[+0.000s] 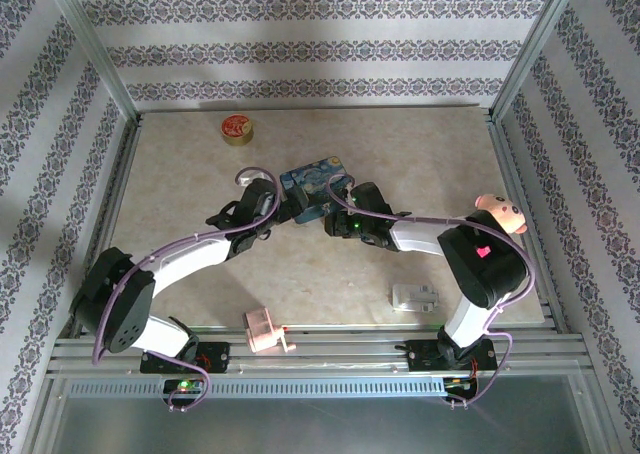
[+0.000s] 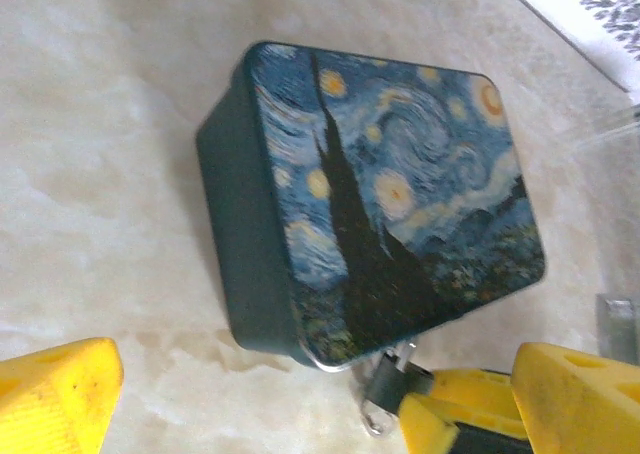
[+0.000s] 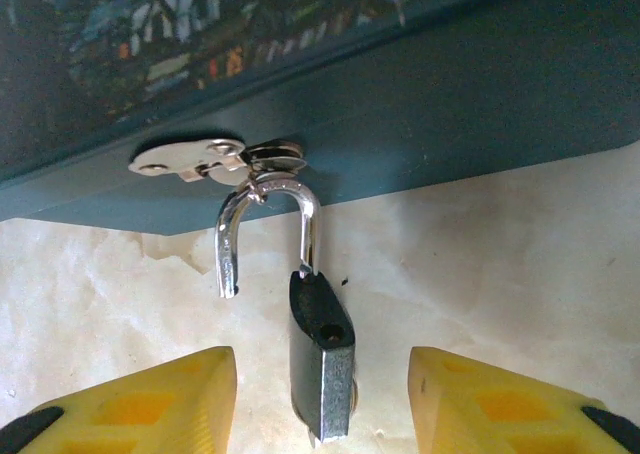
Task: Unlock the padlock with the key
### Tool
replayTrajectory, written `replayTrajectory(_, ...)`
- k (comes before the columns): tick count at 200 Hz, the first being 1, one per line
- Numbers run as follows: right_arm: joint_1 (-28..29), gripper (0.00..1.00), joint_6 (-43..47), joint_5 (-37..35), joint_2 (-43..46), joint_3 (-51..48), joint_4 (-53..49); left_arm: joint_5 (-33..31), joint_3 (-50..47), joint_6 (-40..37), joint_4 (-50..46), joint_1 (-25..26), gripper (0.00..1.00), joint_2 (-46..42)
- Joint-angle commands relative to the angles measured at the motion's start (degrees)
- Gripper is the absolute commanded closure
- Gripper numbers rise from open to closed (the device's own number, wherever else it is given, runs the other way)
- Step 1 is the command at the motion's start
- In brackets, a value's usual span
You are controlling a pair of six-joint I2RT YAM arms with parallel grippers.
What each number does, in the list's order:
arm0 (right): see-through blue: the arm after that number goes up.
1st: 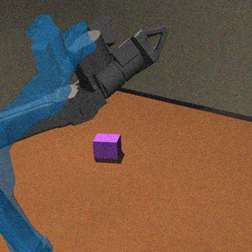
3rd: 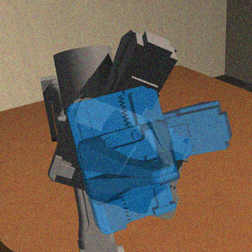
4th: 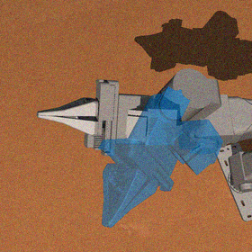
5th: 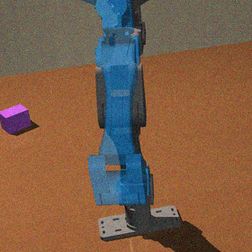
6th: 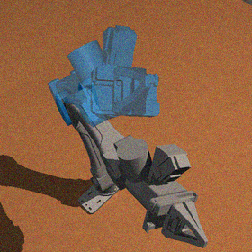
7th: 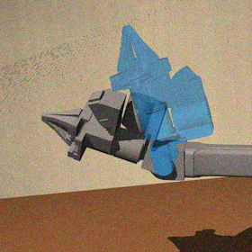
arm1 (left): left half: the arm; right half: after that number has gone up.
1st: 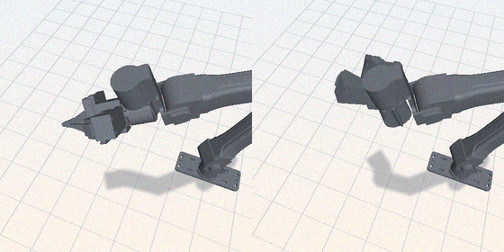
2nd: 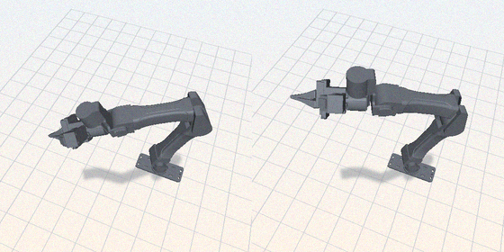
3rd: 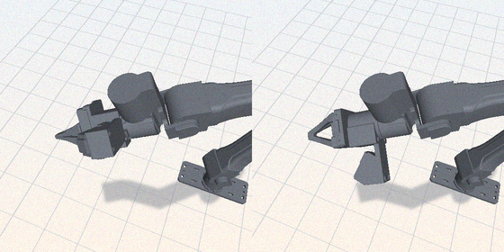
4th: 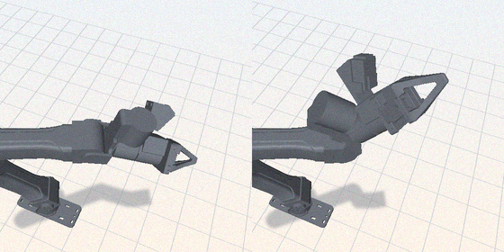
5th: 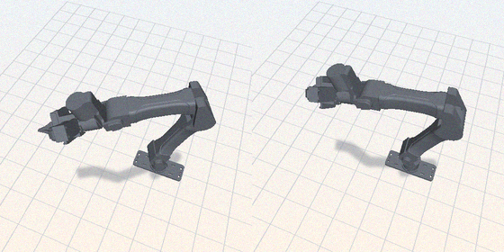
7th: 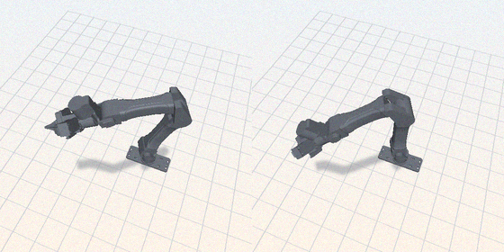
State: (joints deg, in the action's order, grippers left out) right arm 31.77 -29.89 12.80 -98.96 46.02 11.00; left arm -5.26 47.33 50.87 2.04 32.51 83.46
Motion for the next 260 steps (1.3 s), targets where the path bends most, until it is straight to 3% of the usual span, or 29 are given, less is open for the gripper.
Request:
replayTrajectory(1,0.57,0.53,-0.89,0.01,-1.03,1.44,1.45,-2.31,2.19,-5.10,-4.19,-0.93,0.01,2.14)
replayTrajectory(71,0.40,0.69,-3.33,0.65,-2.82,1.27,3.96,-5.20,6.89,-8.64,-5.75,-1.31,0.01,10.14)
replayTrajectory(118,-0.12,0.74,-5.47,1.32,-2.78,0.48,5.49,-4.41,8.10,-9.70,-6.49,-1.82,0.01,13.54)
replayTrajectory(195,-0.38,0.99,-11.23,3.03,-4.10,-0.44,10.21,-4.90,8.14,-9.50,-9.36,-2.11,0.01,14.02)
replayTrajectory(260,-0.66,1.00,-16.08,3.47,-2.43,-2.62,14.22,-4.70,6.17,-8.42,-8.97,-2.72,0.01,12.34)
